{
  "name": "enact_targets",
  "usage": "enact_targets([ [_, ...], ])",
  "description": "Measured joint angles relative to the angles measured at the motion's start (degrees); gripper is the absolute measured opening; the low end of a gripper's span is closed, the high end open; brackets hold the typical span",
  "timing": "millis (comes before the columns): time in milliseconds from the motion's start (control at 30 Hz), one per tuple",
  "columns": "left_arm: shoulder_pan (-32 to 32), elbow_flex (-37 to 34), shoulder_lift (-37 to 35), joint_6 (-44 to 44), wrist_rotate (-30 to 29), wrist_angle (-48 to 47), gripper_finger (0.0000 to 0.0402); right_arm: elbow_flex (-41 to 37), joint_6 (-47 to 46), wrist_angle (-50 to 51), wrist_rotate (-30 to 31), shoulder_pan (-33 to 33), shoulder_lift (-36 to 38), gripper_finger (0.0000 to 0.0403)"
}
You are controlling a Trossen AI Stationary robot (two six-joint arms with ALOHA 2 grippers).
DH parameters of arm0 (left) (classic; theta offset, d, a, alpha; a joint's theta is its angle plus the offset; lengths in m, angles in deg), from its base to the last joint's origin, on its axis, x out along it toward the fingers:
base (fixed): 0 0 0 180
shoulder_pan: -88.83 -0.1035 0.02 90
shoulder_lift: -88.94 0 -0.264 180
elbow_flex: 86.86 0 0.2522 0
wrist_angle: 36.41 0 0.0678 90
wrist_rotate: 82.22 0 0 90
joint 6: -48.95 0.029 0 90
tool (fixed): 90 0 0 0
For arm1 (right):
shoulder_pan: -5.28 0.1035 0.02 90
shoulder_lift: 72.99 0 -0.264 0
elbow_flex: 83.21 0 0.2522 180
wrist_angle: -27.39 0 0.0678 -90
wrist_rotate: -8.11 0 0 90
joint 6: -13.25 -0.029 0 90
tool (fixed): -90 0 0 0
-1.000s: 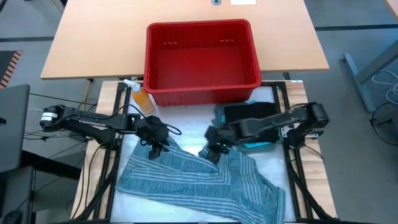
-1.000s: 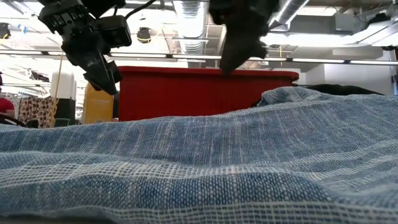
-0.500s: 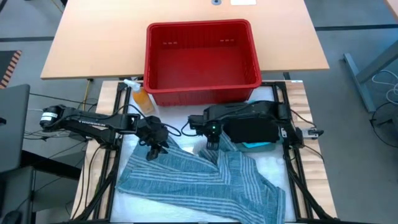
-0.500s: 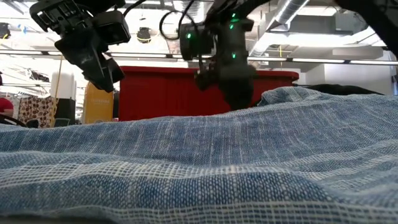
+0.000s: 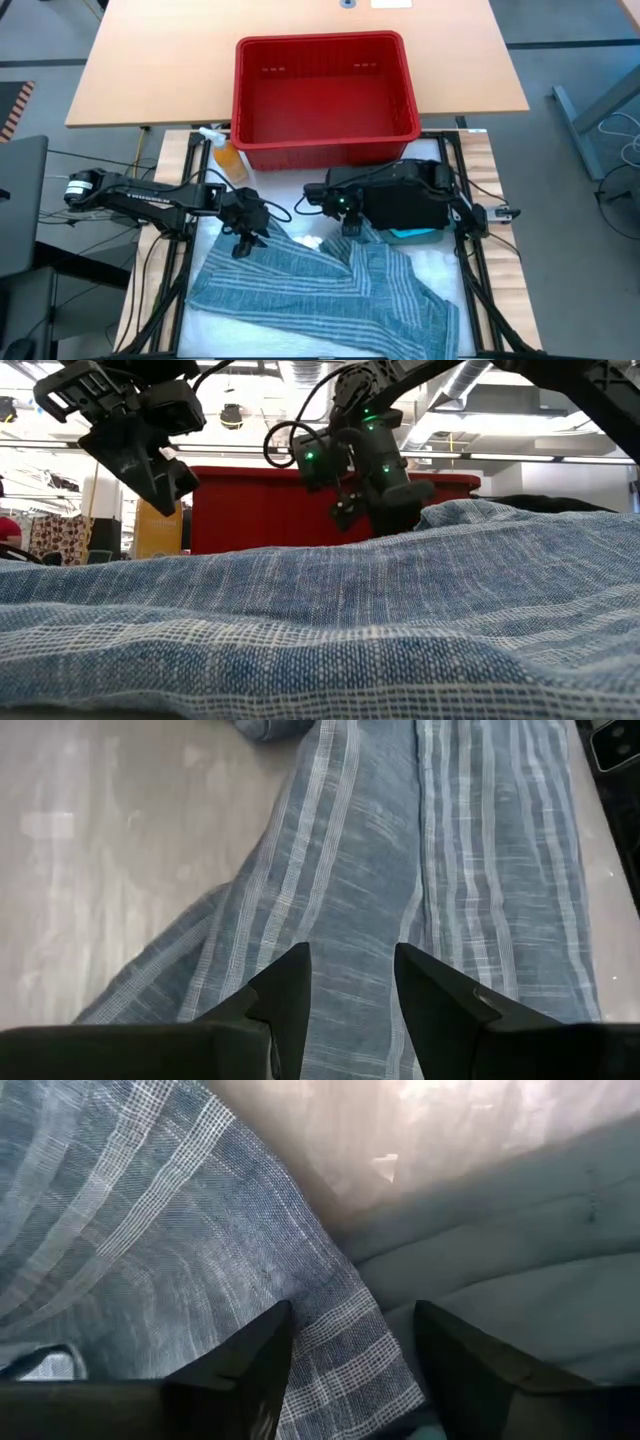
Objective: Fold Laundry from Bin
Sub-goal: Fold the blue patterned polo
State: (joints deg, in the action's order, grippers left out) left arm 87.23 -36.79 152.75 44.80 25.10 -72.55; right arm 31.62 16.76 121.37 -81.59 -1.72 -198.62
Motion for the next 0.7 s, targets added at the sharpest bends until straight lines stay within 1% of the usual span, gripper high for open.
enact_targets([
  [100,0.00,-0.01,0.02,0.40,-0.06,0.17,0.0135,0.00,0.00,0.56,-0.40,-0.31,0.23,0.0219],
  [200,0.00,-0.01,0.01,0.42,-1.05,-0.49,0.0135,0.00,0.39,2.64,-0.38,-0.33,-0.07,0.0187],
  [300,0.00,-0.06,0.00,1.18,-4.56,-2.30,0.0135,0.00,1.05,4.28,-0.38,0.14,-0.18,0.0132],
  [367,-0.39,-0.17,0.02,2.69,-9.11,-2.63,0.0135,0.00,1.05,4.32,-0.38,0.74,0.00,0.0084],
  [433,-1.84,-1.00,0.00,3.80,-13.46,-1.00,0.0135,0.00,1.05,4.14,-0.37,1.34,0.10,0.0037],
  [467,-2.96,-1.54,0.01,4.57,-15.22,-0.51,0.0135,0.00,1.03,4.09,-0.36,1.64,0.10,0.0024],
  [533,-5.59,-2.81,0.02,6.02,-18.37,-0.63,0.0135,0.00,0.46,4.01,-0.34,2.26,0.10,0.0021],
  [600,-8.58,-3.92,0.04,6.71,-21.09,-1.03,0.0135,0.00,-0.40,3.72,-0.36,2.80,0.10,0.0035],
  [700,-12.20,-5.04,0.04,7.10,-21.54,-0.89,0.0135,0.00,-0.48,2.92,-0.34,3.71,0.12,0.0055],
])
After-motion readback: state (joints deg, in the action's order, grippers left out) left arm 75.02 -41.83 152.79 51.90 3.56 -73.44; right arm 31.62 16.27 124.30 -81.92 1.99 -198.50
